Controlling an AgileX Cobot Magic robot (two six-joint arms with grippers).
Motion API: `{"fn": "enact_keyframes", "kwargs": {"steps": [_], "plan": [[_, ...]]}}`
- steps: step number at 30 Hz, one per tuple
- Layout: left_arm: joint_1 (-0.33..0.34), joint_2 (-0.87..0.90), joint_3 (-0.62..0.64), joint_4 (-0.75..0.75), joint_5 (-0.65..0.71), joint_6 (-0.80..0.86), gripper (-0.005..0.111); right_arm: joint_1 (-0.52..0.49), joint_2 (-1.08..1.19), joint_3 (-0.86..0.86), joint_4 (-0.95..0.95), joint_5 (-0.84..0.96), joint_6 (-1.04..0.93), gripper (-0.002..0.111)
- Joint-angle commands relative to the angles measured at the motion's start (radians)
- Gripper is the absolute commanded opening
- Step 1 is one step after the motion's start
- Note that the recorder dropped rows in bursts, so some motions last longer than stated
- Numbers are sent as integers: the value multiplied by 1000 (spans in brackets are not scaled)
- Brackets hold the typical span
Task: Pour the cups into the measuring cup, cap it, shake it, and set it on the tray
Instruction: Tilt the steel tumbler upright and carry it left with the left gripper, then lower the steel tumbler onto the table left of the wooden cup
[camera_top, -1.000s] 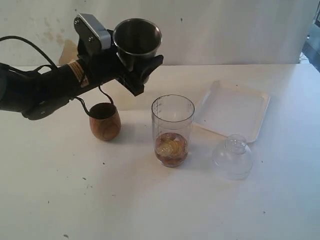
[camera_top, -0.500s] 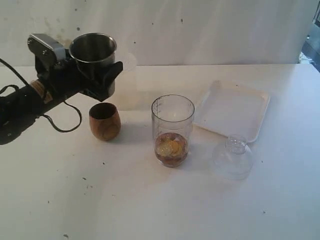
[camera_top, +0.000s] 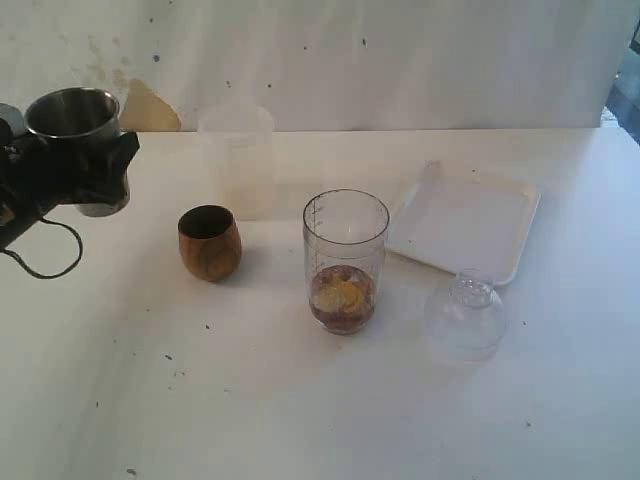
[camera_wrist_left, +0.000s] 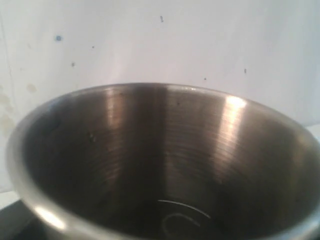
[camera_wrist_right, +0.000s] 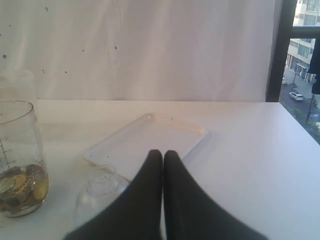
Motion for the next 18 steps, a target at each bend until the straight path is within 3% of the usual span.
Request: {"fn": "enact_keyframes", "kwargs": {"steps": [1,18], "plan": [[2,55,0,-36,-46,58,0,-4,-4,2,0,0,1,0],[2,234,-101,-107,-46,28,0,-4,-4,2,0,0,1,0]]}}
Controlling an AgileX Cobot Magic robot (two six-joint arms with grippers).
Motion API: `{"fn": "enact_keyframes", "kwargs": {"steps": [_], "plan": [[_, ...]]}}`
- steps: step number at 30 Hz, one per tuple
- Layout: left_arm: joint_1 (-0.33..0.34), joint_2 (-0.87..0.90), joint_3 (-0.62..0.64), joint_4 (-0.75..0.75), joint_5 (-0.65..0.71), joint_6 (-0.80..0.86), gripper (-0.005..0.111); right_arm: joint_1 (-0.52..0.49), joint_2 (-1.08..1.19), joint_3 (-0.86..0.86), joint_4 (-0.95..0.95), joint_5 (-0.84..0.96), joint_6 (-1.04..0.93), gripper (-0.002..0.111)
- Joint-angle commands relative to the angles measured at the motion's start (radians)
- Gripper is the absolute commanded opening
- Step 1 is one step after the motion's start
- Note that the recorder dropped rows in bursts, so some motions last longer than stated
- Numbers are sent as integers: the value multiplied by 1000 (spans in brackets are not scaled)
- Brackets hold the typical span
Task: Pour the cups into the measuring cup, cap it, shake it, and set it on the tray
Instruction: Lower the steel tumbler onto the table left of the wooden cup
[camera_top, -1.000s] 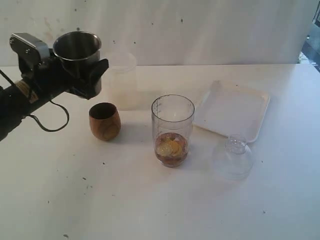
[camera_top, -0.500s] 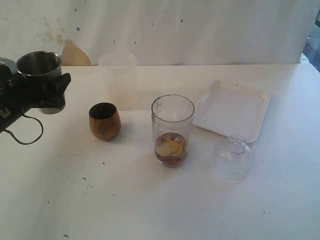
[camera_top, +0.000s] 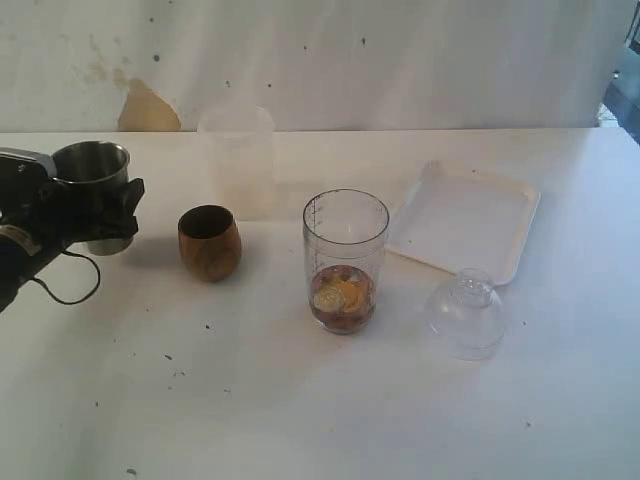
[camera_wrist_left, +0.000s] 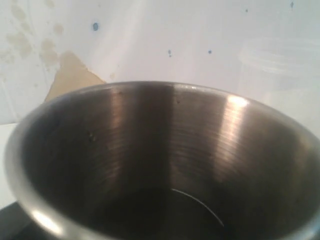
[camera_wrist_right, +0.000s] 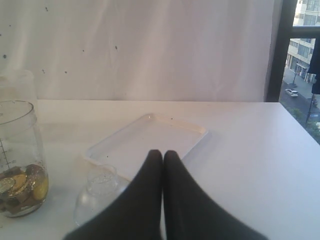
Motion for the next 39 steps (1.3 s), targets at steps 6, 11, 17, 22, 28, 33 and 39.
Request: {"fn": "enact_keyframes", "kwargs": {"steps": [6,11,17,22,28,33,39], "plan": [[1,38,-80,-22,-52,-30,0,-4,-4,2,0,0,1,0],[1,52,-112,-15,-52,-47,0,-4,-4,2,0,0,1,0],[1,106,-136,19,-52,-72,0,-4,-4,2,0,0,1,0],[1,106,-136,19,-52,-70,7,-4,-4,2,0,0,1,0],[1,106,-136,19,-52,-72,43,-4,-4,2,0,0,1,0],[1,106,-136,19,-52,-72,68,-4,-4,2,0,0,1,0],[1,106,-136,19,-52,-72,90,-4,-4,2,0,0,1,0]]}}
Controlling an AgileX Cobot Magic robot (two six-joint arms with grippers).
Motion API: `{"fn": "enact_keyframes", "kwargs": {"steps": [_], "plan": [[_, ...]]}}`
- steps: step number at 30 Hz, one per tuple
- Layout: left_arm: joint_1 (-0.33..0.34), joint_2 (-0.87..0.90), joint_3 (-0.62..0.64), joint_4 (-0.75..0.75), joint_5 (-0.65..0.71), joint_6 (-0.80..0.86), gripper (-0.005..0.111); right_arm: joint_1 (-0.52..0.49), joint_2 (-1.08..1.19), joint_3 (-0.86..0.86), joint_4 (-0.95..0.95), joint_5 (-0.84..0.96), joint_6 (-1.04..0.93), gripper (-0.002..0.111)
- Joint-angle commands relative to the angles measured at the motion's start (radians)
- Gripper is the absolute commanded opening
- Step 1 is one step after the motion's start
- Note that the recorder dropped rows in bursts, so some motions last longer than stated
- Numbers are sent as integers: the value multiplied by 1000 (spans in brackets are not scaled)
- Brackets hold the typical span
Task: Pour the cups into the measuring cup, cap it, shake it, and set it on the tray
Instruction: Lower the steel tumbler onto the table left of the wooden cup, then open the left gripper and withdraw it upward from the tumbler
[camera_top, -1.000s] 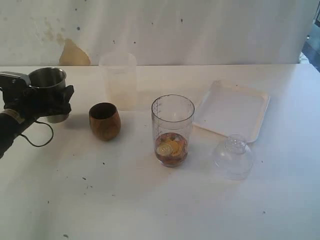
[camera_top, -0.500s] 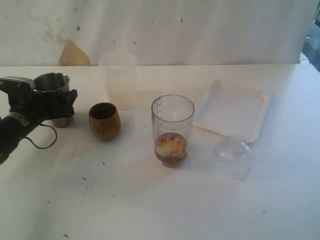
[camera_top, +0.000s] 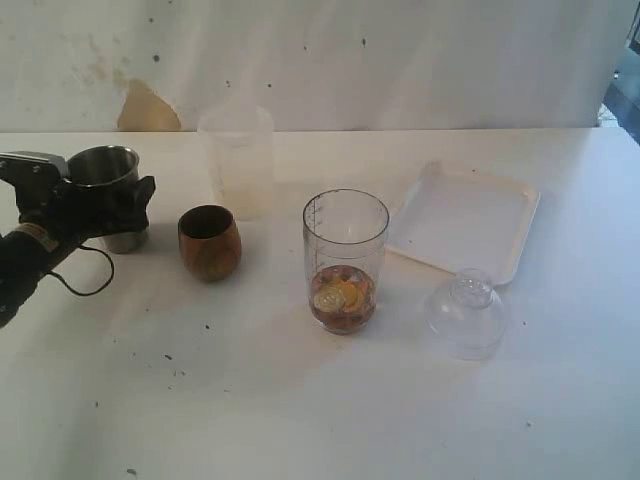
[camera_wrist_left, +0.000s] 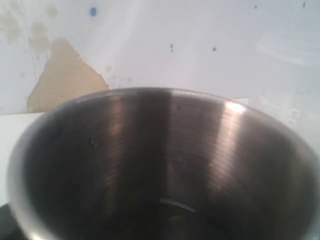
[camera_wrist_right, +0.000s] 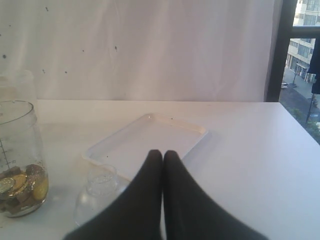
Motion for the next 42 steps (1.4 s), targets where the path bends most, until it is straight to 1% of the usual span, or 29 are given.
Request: {"fn": "enact_keyframes", "kwargs": {"steps": [1,2,5,15,31,42], "plan": [[1,-12,-9,2,-38,-4,93,-4,-4,2,0,0,1,0],[1,-12,-9,4,-38,-4,98,-4,-4,2,0,0,1,0],[1,-12,-9,4,-38,-4,106,-4,-4,2,0,0,1,0],[1,-22,0,2,-38,-4,105,-4,-4,2,0,0,1,0],[1,-195,121,-3,-38,2,105,-4,-4,2,0,0,1,0],[1,-287,128,-62,-38,7,105,-4,-4,2,0,0,1,0]]}}
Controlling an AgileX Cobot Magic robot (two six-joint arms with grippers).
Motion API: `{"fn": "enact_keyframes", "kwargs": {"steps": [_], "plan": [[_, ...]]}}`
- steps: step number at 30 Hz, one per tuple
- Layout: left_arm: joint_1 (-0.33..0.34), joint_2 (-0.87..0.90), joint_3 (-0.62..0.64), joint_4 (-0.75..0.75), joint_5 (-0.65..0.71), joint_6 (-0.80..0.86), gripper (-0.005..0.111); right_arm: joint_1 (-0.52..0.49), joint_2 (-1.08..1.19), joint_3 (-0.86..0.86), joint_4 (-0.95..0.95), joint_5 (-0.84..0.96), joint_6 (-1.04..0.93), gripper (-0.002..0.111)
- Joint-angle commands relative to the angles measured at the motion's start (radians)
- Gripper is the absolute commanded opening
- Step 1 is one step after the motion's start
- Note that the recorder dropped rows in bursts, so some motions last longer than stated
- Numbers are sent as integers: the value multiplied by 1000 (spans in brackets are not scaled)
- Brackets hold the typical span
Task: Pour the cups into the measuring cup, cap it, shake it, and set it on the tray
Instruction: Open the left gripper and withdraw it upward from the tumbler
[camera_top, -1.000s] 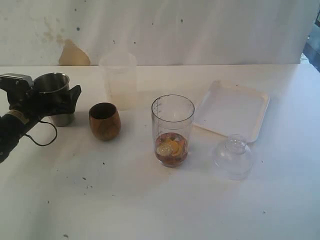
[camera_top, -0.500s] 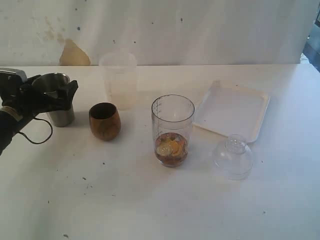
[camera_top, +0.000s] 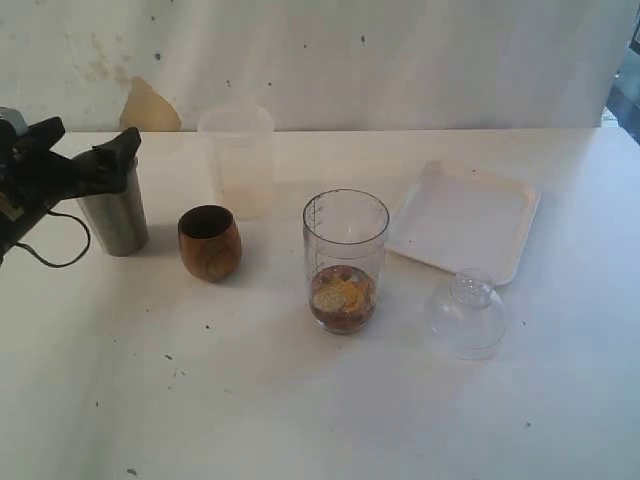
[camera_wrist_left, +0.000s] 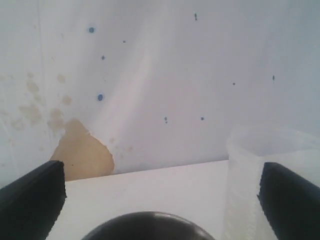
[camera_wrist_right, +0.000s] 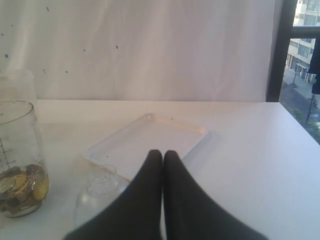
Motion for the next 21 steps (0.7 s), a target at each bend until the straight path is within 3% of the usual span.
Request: {"fn": "enact_keyframes", "kwargs": {"steps": [1,4,10,17,21], "plan": [[-1,-67,6,-34,-10,14,105,-4,-4,2,0,0,1,0],[-1,-135,4,-57,51,46,105,-4,-4,2,0,0,1,0],[-1,-258,-47,-133,333,43,105,-4,-4,2,0,0,1,0],[-1,-356,-165,-133,747,-53,105,-4,-4,2,0,0,1,0],[-1,-389,-253,-133,1050,-128,105,-4,-4,2,0,0,1,0]]}}
